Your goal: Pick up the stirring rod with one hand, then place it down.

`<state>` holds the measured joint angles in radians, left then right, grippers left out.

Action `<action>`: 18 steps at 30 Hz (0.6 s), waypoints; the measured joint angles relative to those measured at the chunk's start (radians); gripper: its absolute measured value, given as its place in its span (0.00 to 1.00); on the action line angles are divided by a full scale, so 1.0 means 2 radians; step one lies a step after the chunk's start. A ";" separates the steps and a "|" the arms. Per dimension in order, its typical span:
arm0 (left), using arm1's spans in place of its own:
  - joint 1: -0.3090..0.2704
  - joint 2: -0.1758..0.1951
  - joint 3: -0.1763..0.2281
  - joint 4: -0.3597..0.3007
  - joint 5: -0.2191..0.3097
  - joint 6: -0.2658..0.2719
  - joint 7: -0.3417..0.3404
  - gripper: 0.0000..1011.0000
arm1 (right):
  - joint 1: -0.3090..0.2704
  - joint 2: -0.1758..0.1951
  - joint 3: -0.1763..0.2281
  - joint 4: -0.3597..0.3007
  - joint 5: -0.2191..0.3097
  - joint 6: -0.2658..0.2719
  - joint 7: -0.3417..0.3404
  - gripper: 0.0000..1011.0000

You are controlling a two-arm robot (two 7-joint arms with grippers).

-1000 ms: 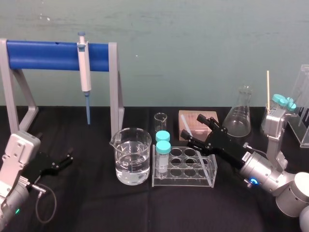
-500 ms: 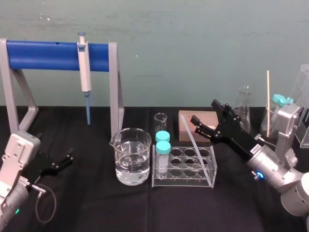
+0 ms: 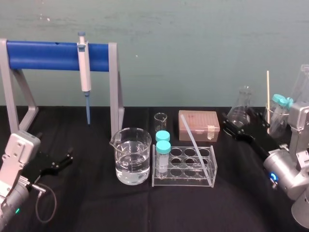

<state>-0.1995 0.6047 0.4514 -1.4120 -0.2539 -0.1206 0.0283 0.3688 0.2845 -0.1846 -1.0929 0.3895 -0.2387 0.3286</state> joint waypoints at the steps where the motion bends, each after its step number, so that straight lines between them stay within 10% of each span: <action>1: 0.000 0.000 0.000 0.000 0.000 0.000 0.000 0.99 | -0.003 0.000 0.002 -0.002 -0.001 0.011 -0.008 0.99; 10: 0.000 0.000 0.000 0.000 0.000 0.000 0.000 0.99 | -0.010 -0.002 0.008 -0.003 -0.010 0.110 -0.034 0.99; 18: 0.000 0.000 0.000 0.000 0.000 0.000 0.000 0.99 | -0.009 -0.003 0.009 -0.001 -0.010 0.115 -0.032 0.99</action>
<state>-0.1995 0.6046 0.4514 -1.4120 -0.2539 -0.1206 0.0283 0.3514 0.2781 -0.1676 -1.0947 0.3690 -0.0079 0.2649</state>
